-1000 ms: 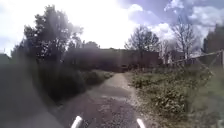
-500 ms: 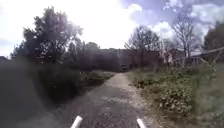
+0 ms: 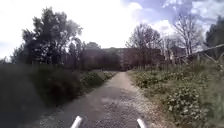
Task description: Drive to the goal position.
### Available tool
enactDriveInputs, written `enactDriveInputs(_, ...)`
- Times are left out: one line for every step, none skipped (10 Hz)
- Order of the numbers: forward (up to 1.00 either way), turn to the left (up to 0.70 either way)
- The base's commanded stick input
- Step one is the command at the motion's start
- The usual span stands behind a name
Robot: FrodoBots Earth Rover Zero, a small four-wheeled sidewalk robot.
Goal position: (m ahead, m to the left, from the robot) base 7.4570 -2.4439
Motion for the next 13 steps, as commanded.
enactDriveInputs(0.70, 0.00)
enactDriveInputs(0.70, 0.00)
enactDriveInputs(0.70, 0.00)
enactDriveInputs(0.70, 0.00)
enactDriveInputs(0.70, 0.00)
enactDriveInputs(0.70, 0.00)
enactDriveInputs(0.70, 0.00)
enactDriveInputs(0.69, 0.00)
enactDriveInputs(0.66, 0.00)
enactDriveInputs(0.62, 0.00)
enactDriveInputs(0.60, 0.00)
enactDriveInputs(0.60, 0.00)
enactDriveInputs(0.59, 0.00)
